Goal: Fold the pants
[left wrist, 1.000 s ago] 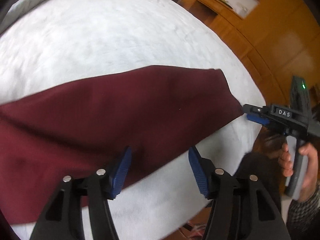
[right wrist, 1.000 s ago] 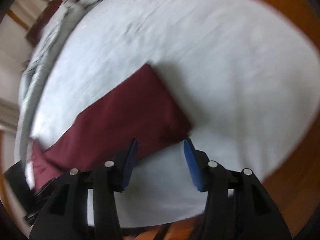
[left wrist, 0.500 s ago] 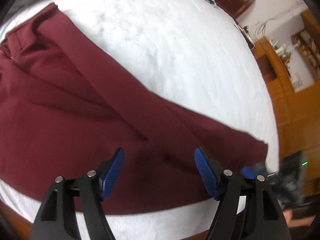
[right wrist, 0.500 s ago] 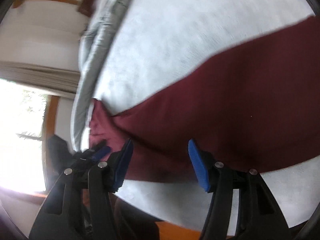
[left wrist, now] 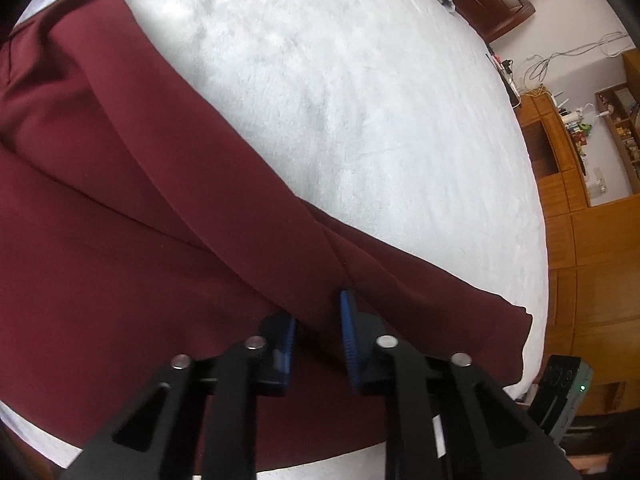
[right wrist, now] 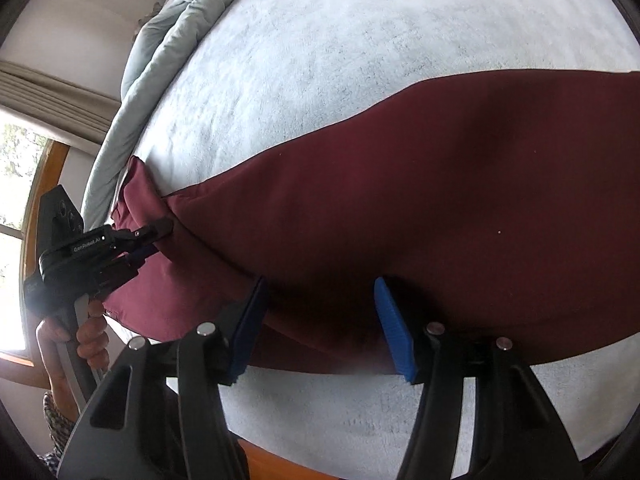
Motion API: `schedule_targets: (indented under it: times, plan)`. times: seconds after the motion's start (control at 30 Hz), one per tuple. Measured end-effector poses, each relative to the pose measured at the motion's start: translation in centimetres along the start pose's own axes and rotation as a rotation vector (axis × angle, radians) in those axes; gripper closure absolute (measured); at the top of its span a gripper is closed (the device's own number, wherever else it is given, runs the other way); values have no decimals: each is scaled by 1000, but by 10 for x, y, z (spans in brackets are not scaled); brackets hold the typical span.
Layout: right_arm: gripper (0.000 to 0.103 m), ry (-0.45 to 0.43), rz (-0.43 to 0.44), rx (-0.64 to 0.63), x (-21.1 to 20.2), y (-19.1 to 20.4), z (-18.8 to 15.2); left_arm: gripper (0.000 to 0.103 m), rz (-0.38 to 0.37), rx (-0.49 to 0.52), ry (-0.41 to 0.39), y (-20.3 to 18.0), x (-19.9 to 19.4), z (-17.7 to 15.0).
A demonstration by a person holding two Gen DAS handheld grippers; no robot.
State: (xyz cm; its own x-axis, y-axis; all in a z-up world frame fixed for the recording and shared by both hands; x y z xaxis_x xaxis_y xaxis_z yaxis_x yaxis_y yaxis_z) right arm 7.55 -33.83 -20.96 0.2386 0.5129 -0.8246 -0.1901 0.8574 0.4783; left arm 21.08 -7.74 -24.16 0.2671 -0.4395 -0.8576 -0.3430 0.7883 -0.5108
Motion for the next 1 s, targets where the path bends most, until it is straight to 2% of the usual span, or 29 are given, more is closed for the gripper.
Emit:
schedule_targets:
  times: [0.1, 0.17, 0.3, 0.37, 0.4, 0.47, 0.53, 0.57, 0.67, 0.73, 0.8, 0.93, 1.0]
  plan:
    - [47, 0, 33, 22, -2, -3, 0, 90, -21, 16, -60, -1, -21, -1]
    - [47, -1, 52, 38, -9, -6, -1, 90, -40, 32, -129, -6, -40, -10]
    - [47, 8, 41, 52, -16, -13, -3, 90, -29, 69, -223, 2, -68, -54]
    - [47, 17, 37, 53, -16, -13, -5, 90, 6, 66, -240, 28, -71, -77]
    - [47, 23, 27, 48, -16, -13, -7, 100, 27, 63, -236, 40, -68, -85]
    - [47, 19, 11, 45, -19, -12, -8, 100, 82, 57, -184, 68, -46, -103]
    - [42, 4, 11, 62, -28, -8, -12, 101, 74, -12, -133, 91, -28, -109]
    - [41, -3, 18, 62, -32, -6, -15, 101, 58, -35, -133, 96, -26, -108]
    - [37, -11, 51, 70, -43, -1, -30, 101, 15, -57, -146, 89, -37, -102]
    - [37, -13, 136, 128, -45, 3, -39, 102, 19, -14, -161, 74, -48, -95]
    - [38, -28, 197, 144, -45, 13, -38, 101, 10, -27, -150, 63, -55, -86]
    - [38, -55, 109, 6, -46, 30, -22, 100, 45, -63, -77, 56, -55, -76]
    - [38, -62, 119, -42, -46, 43, -12, 96, 59, -94, -38, 61, -55, -75]
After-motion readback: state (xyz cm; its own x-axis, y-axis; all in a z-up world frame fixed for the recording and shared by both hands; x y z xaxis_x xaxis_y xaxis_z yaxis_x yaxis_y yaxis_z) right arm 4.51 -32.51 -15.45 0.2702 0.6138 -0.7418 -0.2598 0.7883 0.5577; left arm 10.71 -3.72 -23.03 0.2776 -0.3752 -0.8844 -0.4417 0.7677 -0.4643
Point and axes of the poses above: each gripper's, at about its wrist camera, not at the fingertips, and x roughly the way its jaws point, y to its left, z to its top, the point moved 10 cm from there along x, roughly the way its jaws point, and after that the axes turned 13 degrees about -x, right-handed, at the moved point
